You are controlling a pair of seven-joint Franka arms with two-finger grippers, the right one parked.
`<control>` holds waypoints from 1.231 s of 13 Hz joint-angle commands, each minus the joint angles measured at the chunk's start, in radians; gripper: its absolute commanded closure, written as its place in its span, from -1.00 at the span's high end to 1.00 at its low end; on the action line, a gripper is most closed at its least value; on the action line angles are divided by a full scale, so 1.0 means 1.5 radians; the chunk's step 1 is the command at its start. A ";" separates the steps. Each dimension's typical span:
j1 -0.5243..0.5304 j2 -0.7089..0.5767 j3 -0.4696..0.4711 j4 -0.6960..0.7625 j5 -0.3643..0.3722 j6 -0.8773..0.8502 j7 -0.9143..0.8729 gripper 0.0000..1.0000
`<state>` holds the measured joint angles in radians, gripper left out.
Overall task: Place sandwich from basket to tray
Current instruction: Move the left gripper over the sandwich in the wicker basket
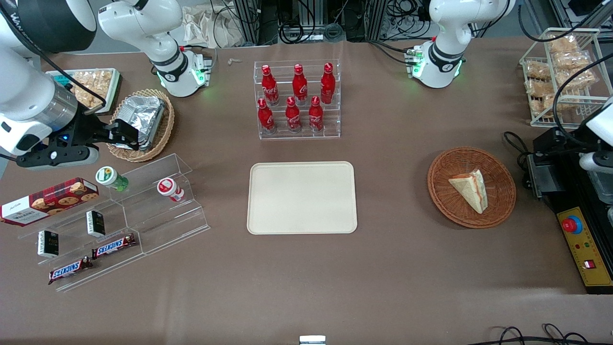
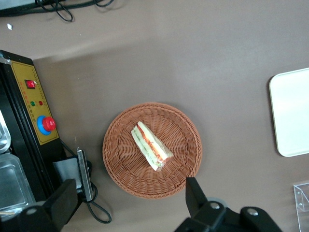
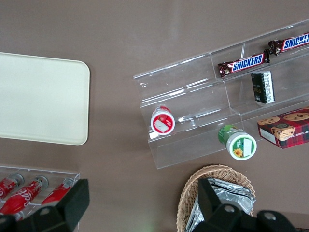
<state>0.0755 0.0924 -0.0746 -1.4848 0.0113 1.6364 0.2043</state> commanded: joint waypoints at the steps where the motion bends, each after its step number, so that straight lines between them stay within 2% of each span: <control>1: -0.009 0.012 0.012 0.028 -0.012 -0.013 0.006 1.00; 4: -0.008 0.010 0.012 0.024 -0.005 -0.024 -0.026 1.00; 9: -0.007 -0.006 0.012 -0.036 -0.017 -0.030 -0.288 1.00; 12: -0.006 -0.014 0.012 -0.074 -0.009 -0.017 -0.305 1.00; 16: -0.006 -0.076 0.012 -0.227 -0.006 0.124 -0.361 1.00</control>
<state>0.0754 0.0658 -0.0669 -1.6740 0.0011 1.7194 -0.2760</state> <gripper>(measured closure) 0.000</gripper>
